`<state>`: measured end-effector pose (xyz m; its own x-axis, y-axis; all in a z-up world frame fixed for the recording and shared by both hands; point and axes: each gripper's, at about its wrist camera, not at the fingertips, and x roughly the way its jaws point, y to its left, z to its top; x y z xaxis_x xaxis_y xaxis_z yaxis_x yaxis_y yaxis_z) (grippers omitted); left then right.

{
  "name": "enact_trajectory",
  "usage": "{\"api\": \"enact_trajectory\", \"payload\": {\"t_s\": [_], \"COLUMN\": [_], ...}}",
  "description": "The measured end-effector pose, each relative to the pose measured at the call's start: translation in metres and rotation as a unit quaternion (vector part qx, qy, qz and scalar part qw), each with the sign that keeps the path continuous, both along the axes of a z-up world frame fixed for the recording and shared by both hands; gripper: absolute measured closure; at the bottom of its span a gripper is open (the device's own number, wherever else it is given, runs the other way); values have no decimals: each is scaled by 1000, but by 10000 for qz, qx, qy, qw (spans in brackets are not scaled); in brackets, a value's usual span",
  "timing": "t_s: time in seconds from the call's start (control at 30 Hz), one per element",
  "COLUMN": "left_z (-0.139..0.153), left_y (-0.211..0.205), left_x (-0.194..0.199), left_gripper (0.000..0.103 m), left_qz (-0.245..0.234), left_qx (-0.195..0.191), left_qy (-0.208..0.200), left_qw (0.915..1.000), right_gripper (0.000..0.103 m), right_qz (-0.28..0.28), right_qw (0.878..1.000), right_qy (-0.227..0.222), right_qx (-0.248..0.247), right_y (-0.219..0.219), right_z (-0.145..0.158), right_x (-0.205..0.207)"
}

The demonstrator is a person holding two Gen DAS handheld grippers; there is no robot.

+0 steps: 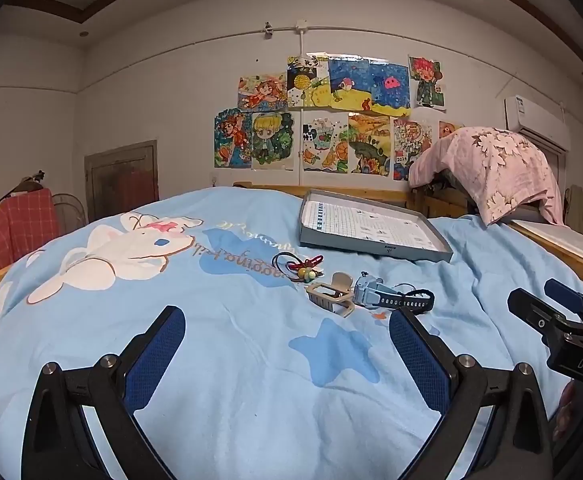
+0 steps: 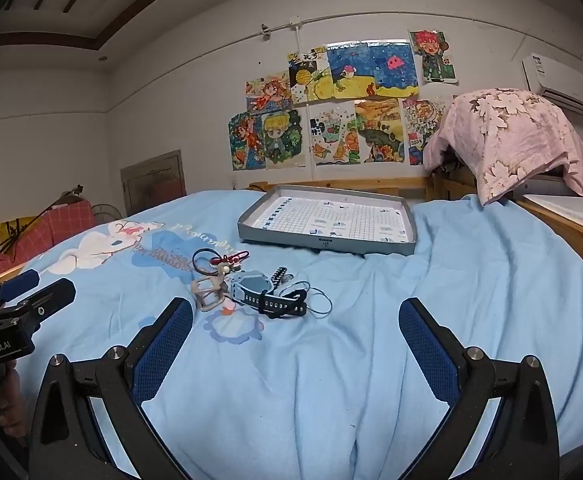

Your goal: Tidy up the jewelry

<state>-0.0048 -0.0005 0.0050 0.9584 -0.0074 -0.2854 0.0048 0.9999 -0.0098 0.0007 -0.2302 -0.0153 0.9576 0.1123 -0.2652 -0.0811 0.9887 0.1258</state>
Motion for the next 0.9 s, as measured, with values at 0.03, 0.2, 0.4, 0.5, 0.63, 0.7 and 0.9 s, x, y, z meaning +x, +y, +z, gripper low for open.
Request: {"api": "enact_trajectory", "payload": {"t_s": [0.03, 0.2, 0.4, 0.5, 0.63, 0.7, 0.9], "left_z": [-1, -1, -2, -1, -2, -2, -2], "left_y": [0, -1, -1, -1, 0, -1, -1], "left_x": [0, 0, 0, -1, 0, -1, 0], "left_gripper": [0, 0, 0, 0, 0, 0, 0], "left_qz": [12, 10, 10, 10, 6, 7, 8], "left_qx": [-3, -5, -1, 1, 2, 3, -3], "left_qy": [-2, -8, -14, -10, -14, -16, -14], "left_qw": [10000, 10000, 10000, 10000, 10000, 10000, 10000], "right_gripper": [2, 2, 2, 2, 2, 2, 2], "right_qz": [2, 9, 18, 48, 41, 43, 34], "right_qw": [10000, 10000, 10000, 10000, 10000, 10000, 10000], "right_qy": [1, -3, -10, -9, -14, -9, -7], "right_qx": [2, -15, -11, -12, -14, -11, -15], "right_y": [0, 1, 2, 3, 3, 4, 4], "right_z": [0, 0, 0, 0, 0, 0, 0], "right_x": [0, 1, 0, 0, 0, 0, 0]}}
